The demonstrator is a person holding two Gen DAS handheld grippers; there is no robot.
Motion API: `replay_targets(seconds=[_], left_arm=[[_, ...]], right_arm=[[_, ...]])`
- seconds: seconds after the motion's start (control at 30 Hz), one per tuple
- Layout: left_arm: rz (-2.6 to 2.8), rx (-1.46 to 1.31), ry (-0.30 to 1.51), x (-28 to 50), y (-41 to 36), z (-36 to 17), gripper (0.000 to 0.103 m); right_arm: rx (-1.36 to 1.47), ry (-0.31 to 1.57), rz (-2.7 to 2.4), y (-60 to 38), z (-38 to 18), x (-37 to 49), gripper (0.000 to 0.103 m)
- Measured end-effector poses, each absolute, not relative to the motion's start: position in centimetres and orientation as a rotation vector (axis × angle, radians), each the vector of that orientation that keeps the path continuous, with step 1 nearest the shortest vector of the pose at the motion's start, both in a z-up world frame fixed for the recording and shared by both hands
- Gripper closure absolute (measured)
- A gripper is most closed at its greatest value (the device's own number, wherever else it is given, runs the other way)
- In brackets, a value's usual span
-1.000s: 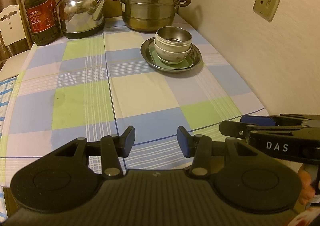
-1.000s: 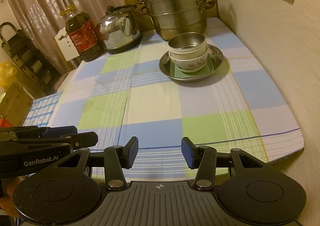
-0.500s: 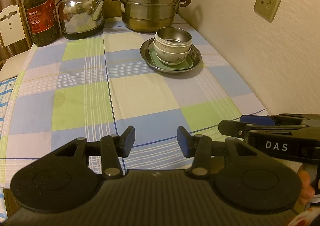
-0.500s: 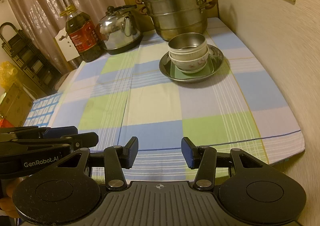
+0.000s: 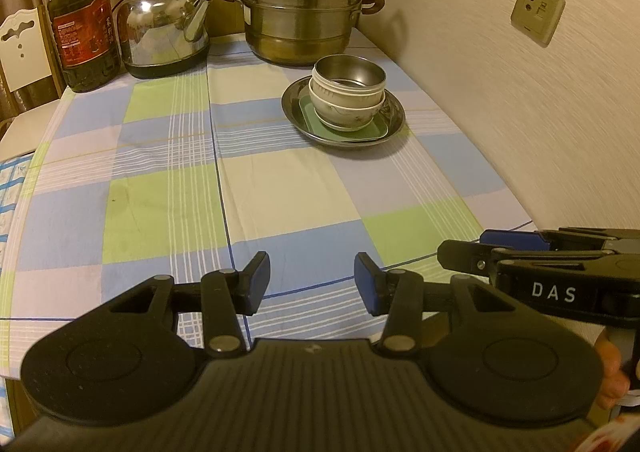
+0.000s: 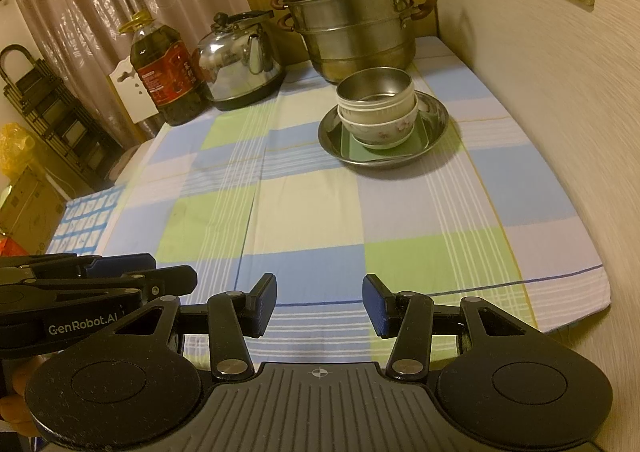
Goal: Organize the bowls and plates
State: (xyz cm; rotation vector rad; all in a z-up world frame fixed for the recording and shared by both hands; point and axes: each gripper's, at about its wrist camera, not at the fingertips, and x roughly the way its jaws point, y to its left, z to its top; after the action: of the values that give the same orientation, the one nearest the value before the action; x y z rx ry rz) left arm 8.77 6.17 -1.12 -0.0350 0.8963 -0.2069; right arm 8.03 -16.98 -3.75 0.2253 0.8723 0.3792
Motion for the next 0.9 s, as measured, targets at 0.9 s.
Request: replay_targets(seconds=[0.9], left_arm=[[-0.208,-0.034,0.897,8.76,6.30,-1.09,0.059]], right_arm=[[0.226,0.872,0.385,-17.10,-3.54,8.38,0.055]])
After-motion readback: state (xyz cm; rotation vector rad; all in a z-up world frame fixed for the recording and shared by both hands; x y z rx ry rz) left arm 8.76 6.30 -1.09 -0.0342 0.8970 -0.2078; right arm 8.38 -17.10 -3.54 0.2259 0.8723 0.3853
